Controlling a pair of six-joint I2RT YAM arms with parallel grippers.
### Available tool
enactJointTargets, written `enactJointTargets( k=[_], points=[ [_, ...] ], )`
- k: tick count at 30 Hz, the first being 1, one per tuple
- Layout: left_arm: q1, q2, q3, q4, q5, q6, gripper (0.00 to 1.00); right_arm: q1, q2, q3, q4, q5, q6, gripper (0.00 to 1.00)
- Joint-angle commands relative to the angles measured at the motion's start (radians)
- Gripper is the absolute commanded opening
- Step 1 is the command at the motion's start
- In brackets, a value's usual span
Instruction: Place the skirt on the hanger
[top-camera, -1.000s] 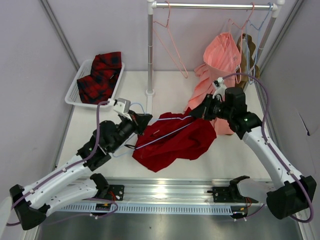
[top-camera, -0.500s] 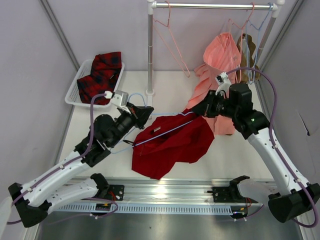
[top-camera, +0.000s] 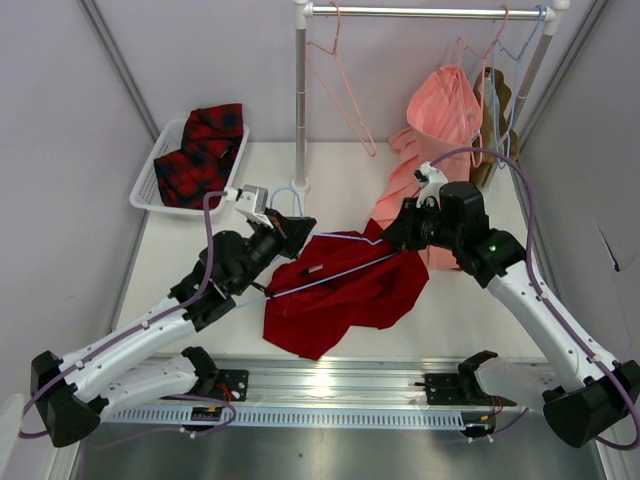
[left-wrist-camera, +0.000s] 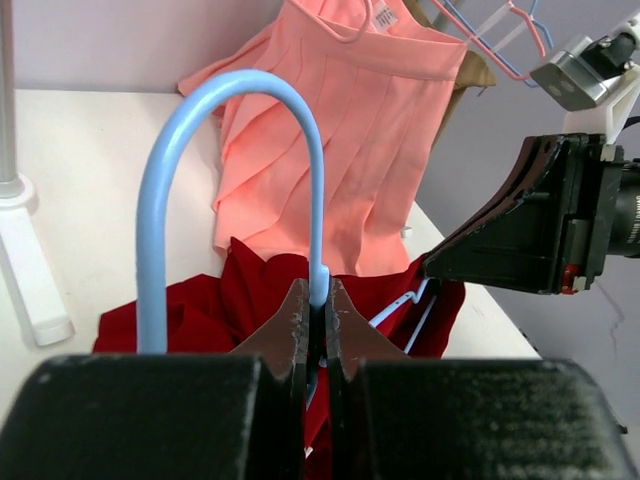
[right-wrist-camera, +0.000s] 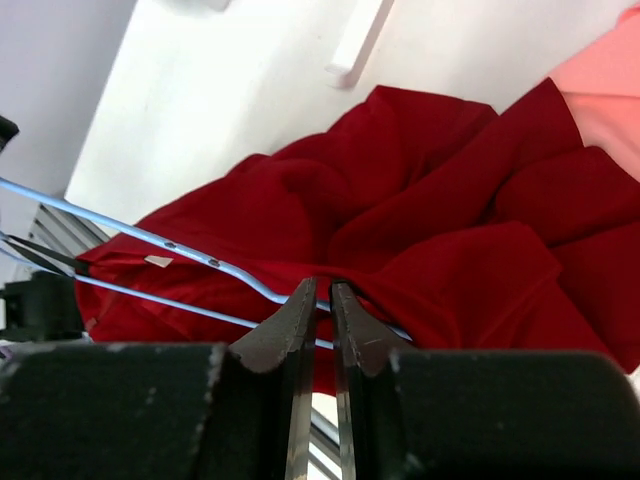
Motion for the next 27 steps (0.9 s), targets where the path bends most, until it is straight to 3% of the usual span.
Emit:
enactJointTargets(
  k=[1,7,13,27],
  points=[
    [0.015,0.009,-0.012,0.209,0.015,-0.075,0.0,0.027,-0.027,-0.036,-0.022,-0.001,-0.051,0.17],
    [0.072,0.055,-0.046,0.278,0.143,-0.145,0.0,0.1,-0.091,-0.069,0.007,0.006,-0.08,0.13],
    [0.081,0.121,-0.046,0.352,0.197,-0.188,0.0,0.13,-0.084,-0.007,-0.011,-0.012,-0.067,0.0],
    [0.058,0.213,0.012,0.344,0.291,-0.184,0.0,0.298,0.06,0.184,-0.026,0.072,-0.063,0.0]
  ],
)
